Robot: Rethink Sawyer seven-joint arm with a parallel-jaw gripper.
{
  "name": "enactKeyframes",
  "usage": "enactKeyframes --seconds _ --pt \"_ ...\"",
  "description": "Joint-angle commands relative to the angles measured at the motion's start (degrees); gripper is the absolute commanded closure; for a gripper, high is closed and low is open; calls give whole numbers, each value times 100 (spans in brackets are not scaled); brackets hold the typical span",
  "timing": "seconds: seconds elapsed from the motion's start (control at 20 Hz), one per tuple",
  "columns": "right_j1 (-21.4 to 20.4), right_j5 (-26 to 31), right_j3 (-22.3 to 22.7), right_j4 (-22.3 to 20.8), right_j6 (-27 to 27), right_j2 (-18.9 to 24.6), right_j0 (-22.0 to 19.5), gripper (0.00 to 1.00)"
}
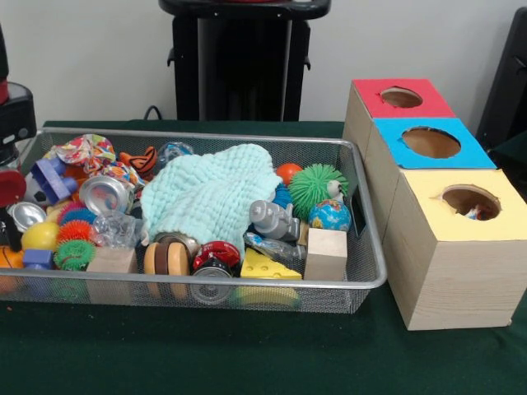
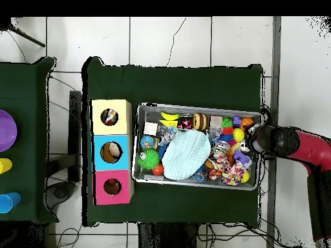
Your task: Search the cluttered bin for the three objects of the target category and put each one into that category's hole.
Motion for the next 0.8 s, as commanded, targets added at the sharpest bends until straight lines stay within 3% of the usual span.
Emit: enactKeyframes --seconds 0.05,0.4,0.5,0.8 --pt "344 -30 -15 -115 -725 -234 95 0" --pt "569 -326 -194 -179 -950 -107 -53 0" --pt "709 -91 -435 -137 -1240 -31 -100 0" --pt "1257 -178 -819 -166 -1952 284 -287 0"
